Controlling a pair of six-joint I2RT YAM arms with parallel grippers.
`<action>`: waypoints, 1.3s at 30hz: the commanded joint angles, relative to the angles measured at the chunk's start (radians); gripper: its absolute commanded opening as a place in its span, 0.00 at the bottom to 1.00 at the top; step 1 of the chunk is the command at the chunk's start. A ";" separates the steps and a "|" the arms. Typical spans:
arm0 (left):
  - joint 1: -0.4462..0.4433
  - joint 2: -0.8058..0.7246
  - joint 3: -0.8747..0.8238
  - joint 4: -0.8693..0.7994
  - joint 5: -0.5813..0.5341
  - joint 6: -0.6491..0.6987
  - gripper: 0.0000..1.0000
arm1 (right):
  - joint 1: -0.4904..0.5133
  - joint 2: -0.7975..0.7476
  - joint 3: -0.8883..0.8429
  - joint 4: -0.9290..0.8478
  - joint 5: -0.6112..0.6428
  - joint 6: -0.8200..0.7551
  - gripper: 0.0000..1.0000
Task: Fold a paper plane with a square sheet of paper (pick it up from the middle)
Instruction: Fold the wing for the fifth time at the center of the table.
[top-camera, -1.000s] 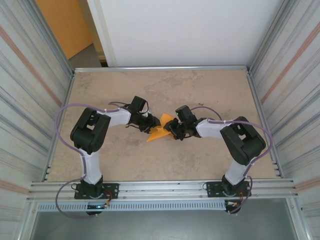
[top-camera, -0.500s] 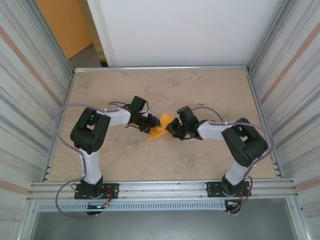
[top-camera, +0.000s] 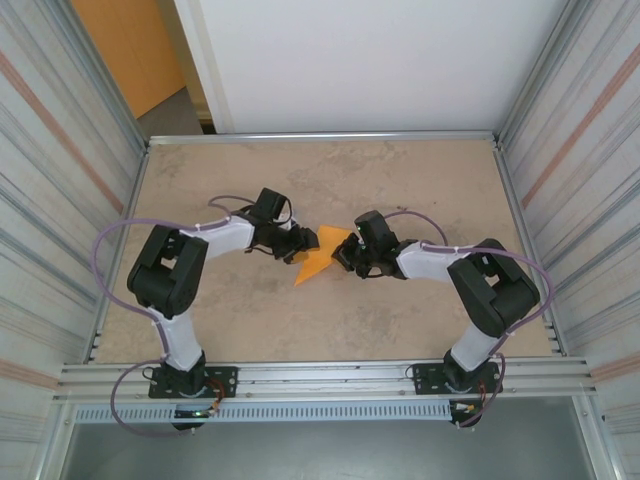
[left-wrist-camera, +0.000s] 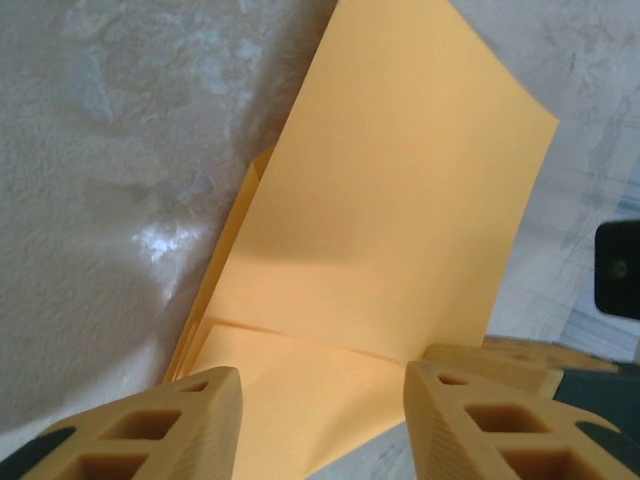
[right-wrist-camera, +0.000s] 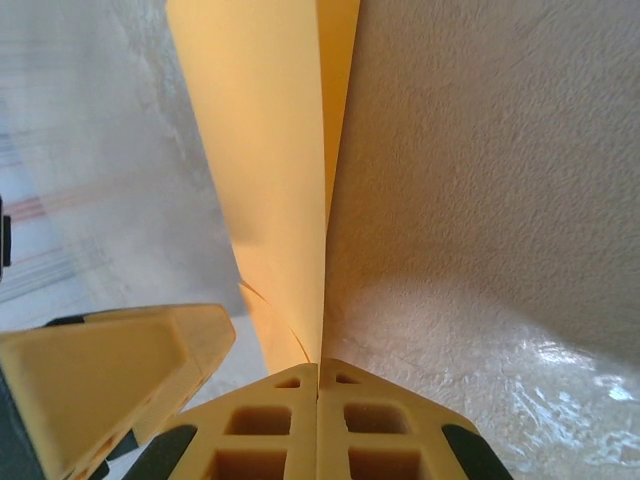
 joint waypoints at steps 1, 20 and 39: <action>-0.002 -0.086 -0.027 0.002 -0.045 0.117 0.51 | 0.000 -0.049 0.017 -0.055 0.036 -0.010 0.05; -0.236 -0.195 -0.159 0.172 -0.362 0.643 0.51 | -0.044 -0.061 0.113 -0.242 -0.032 0.037 0.05; -0.304 -0.143 -0.223 0.317 -0.423 0.839 0.49 | -0.062 -0.046 0.126 -0.248 -0.077 0.074 0.06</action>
